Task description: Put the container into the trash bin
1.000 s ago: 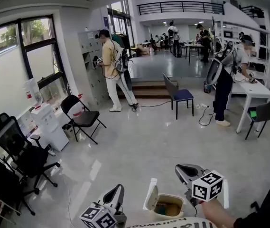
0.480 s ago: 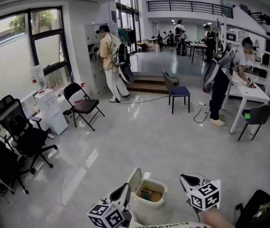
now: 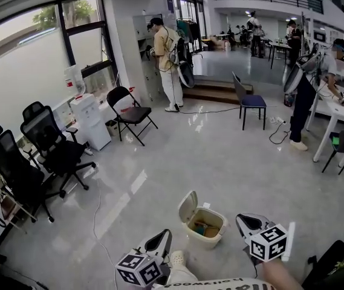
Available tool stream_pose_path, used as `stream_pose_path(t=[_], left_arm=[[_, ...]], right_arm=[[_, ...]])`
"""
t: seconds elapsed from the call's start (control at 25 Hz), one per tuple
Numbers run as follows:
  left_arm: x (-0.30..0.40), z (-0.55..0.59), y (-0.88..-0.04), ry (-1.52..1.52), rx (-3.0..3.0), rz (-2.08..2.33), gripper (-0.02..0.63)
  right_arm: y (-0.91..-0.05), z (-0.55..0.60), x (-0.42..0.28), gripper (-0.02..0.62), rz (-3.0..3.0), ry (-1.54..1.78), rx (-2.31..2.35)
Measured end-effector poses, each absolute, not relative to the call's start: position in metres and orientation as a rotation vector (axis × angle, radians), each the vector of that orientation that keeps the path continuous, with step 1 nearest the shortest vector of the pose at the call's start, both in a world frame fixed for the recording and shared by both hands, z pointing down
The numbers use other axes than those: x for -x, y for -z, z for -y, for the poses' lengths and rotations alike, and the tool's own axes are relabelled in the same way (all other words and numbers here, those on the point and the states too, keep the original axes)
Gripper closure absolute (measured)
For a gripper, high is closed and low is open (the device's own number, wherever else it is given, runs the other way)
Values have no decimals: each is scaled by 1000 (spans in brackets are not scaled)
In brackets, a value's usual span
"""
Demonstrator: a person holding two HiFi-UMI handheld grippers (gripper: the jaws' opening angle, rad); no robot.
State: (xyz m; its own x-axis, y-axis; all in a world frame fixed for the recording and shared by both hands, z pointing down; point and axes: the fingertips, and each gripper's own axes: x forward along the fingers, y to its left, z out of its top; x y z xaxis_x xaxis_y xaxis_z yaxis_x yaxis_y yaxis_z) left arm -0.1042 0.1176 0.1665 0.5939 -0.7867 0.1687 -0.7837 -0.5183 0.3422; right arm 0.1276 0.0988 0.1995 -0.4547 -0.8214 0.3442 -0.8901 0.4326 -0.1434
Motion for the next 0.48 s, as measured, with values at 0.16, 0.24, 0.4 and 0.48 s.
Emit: stream_pose_path(t=[0.16,0.24,0.4,0.48], left_arm=[[110,-122,-158,1,-2467,1281,611],[112,-127,-157,-22,-2478,1295,610],[125,-128,-163,-48,-2450,1328,611],[130,-126,-164,-38,-2438,1331,611]], right_arm=[[-201,-100,-120,594,2465,-479,-1497],[-202,-101,-121,594,2460,-492,-1499],[-198,-99,-116,594,2477,-485,-1495],[-196,-99,-114,594,2472,-469,-1488]])
